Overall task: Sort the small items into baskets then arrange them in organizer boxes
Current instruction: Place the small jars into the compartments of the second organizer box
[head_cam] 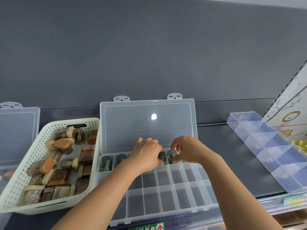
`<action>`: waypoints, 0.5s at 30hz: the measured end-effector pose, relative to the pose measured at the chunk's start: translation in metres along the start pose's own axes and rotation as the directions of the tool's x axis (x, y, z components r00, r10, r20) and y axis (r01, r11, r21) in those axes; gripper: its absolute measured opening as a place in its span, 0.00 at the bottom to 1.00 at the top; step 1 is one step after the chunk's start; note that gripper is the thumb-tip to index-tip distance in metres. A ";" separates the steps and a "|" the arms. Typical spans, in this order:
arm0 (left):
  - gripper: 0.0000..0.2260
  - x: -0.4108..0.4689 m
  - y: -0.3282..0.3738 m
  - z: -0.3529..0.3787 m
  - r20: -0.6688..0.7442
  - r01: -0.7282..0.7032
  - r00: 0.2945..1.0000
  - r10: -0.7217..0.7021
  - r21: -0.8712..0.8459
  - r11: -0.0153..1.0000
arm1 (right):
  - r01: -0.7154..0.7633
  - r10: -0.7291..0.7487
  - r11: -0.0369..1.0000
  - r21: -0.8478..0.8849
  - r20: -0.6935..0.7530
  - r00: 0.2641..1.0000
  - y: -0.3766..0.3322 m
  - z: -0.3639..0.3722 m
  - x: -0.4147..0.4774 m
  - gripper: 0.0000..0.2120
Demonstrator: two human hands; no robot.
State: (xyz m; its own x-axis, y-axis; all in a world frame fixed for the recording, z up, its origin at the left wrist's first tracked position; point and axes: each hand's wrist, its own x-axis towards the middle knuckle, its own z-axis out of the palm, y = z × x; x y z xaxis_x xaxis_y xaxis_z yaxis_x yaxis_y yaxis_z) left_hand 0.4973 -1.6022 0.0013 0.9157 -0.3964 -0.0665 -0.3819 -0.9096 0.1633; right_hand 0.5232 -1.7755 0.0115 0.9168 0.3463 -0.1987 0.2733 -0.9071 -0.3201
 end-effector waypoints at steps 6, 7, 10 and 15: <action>0.18 -0.013 -0.009 -0.010 -0.093 0.052 0.994 -0.055 -0.033 0.998 | 0.051 -0.050 0.999 0.008 -0.140 0.989 -0.024 -0.001 0.010 0.17; 0.17 -0.018 -0.013 -0.013 -0.121 0.066 0.990 -0.070 -0.043 0.997 | 0.087 -0.081 0.996 0.024 -0.180 0.980 -0.034 -0.002 0.012 0.15; 0.16 -0.041 -0.034 -0.024 -0.210 0.127 0.968 -0.140 -0.076 0.989 | 0.231 -0.211 0.971 0.054 -0.254 0.944 -0.072 0.001 0.020 0.12; 0.13 -0.094 -0.089 -0.039 -0.277 0.311 0.901 -0.333 -0.122 0.943 | 0.438 -0.410 0.896 0.074 -0.244 0.879 -0.138 0.014 0.034 0.10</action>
State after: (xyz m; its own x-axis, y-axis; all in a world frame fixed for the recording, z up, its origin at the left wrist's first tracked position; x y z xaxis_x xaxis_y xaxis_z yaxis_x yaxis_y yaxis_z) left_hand 0.4507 -1.4790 0.0317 0.9872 -0.0199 0.1585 -0.0601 -0.9656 0.2531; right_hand 0.5122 -1.6357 0.0359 0.7648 0.6180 0.1821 0.6251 -0.6433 -0.4421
